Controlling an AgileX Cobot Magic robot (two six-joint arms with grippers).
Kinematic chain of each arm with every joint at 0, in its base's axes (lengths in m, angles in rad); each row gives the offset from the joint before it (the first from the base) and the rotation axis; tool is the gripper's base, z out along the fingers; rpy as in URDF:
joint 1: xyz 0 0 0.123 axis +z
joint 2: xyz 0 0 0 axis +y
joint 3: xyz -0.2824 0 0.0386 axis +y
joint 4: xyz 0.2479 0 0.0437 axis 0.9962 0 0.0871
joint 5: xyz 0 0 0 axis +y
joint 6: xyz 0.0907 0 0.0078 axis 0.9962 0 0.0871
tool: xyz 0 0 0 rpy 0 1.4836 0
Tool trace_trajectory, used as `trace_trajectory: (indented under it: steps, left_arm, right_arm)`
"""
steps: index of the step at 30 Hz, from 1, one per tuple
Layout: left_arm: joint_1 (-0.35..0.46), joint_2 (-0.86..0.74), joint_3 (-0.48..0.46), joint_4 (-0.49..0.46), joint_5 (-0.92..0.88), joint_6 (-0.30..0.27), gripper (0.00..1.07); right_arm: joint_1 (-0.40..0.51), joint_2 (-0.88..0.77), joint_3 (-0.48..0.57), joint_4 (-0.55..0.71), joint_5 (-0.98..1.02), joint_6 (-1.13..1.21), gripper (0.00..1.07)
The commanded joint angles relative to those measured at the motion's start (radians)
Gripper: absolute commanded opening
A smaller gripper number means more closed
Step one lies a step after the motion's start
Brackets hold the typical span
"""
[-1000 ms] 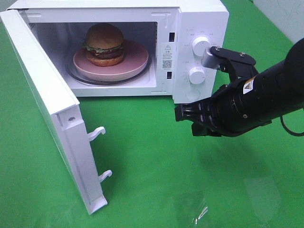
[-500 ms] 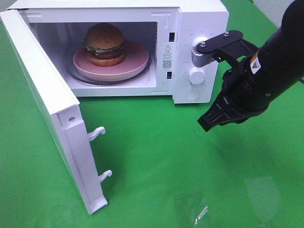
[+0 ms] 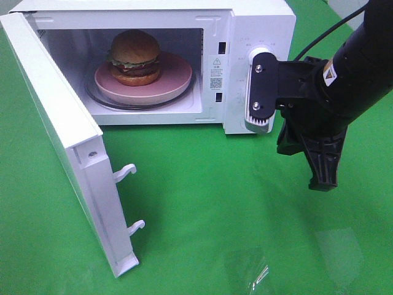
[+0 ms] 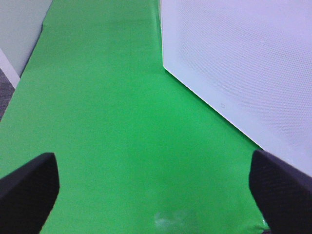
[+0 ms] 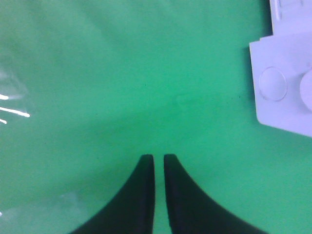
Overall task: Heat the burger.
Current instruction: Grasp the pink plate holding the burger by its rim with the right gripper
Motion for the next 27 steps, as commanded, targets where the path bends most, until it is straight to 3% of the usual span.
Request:
trace_trajectory:
  steps: [1, 7, 8, 9, 10, 11, 12, 13, 14, 15, 16, 17, 18, 27]
  left_arm:
    - [0.004, -0.006, 0.003, -0.003, -0.013, 0.0, 0.98]
    - [0.004, -0.006, 0.003, -0.003, -0.013, 0.0, 0.98]
    - [0.004, -0.006, 0.003, -0.003, -0.013, 0.0, 0.98]
    - [0.004, -0.006, 0.003, -0.003, -0.013, 0.0, 0.98]
    - [0.004, -0.006, 0.003, -0.003, -0.013, 0.0, 0.98]
    - [0.004, -0.006, 0.003, -0.003, -0.013, 0.0, 0.98]
    - [0.004, -0.006, 0.003, -0.003, -0.013, 0.0, 0.98]
    - [0.004, -0.006, 0.003, -0.003, -0.013, 0.0, 0.98]
    - [0.004, -0.006, 0.003, -0.003, -0.013, 0.0, 0.98]
    - [0.004, -0.006, 0.003, -0.003, -0.013, 0.0, 0.98]
    - [0.004, -0.006, 0.003, -0.003, -0.013, 0.0, 0.98]
    - [0.004, -0.006, 0.003, -0.003, -0.013, 0.0, 0.98]
    - [0.004, -0.006, 0.003, -0.003, -0.013, 0.0, 0.98]
    - [0.004, -0.006, 0.003, -0.003, -0.013, 0.0, 0.98]
  right_arm:
    - [0.0, -0.012, -0.007, -0.012, 0.009, -0.212, 0.15]
    - [0.0, -0.012, -0.007, -0.013, 0.0, -0.356, 0.22]
    - [0.0, -0.012, -0.007, -0.013, -0.006, -0.36, 0.3]
    - [0.0, -0.012, -0.007, -0.013, -0.006, -0.36, 0.3]
    - [0.0, -0.012, -0.007, -0.013, -0.018, -0.346, 0.42]
    - [0.0, -0.012, -0.007, -0.013, -0.018, -0.346, 0.42]
    - [0.0, -0.013, -0.007, -0.013, -0.021, -0.343, 0.55]
    - [0.0, -0.013, -0.007, -0.013, -0.021, -0.343, 0.55]
    - [0.0, -0.013, -0.007, -0.009, -0.026, -0.325, 0.73]
    - [0.0, -0.013, -0.007, -0.009, -0.026, -0.325, 0.73]
    - [0.0, -0.013, -0.007, -0.011, -0.048, -0.294, 0.89]
    - [0.0, -0.013, -0.007, -0.011, -0.048, -0.294, 0.89]
    - [0.0, -0.013, -0.007, -0.015, -0.064, -0.269, 0.99]
    - [0.015, -0.008, -0.013, -0.09, -0.088, -0.251, 0.99]
